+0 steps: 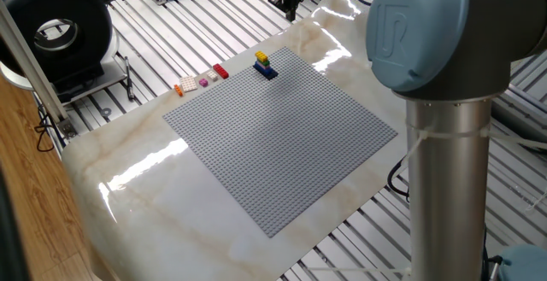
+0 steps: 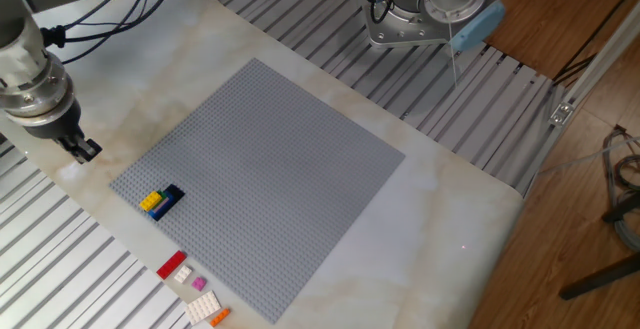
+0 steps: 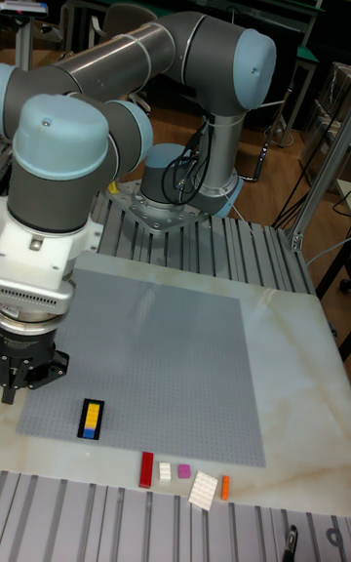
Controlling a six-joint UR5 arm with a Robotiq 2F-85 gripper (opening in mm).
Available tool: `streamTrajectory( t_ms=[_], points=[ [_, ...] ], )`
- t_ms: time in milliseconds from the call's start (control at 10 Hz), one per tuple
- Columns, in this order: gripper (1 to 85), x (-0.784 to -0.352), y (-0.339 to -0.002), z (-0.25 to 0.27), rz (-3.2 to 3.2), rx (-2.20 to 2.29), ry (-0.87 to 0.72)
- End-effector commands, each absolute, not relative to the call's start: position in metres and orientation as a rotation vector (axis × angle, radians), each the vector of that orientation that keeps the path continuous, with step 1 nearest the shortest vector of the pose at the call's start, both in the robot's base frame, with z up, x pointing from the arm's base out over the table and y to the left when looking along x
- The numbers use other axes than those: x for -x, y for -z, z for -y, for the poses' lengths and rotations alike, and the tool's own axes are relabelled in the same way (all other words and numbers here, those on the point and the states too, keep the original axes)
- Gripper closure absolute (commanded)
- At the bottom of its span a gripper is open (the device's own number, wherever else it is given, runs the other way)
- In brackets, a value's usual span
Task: Stack small Lego blocks one on top of the other
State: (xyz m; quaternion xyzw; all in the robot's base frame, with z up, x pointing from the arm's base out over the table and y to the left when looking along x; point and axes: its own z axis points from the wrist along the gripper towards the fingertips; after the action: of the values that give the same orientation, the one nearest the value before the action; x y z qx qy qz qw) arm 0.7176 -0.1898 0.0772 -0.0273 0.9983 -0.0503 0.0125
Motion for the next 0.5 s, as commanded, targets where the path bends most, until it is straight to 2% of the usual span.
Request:
streamTrajectory(
  t_ms=[0, 400],
  points=[
    [84.7, -0.7197, -0.0733, 0.1957, -3.106, 0.135, 0.156],
    [84.7, -0.7216, -0.0711, 0.1952, -3.103, 0.147, 0.161]
  ],
)
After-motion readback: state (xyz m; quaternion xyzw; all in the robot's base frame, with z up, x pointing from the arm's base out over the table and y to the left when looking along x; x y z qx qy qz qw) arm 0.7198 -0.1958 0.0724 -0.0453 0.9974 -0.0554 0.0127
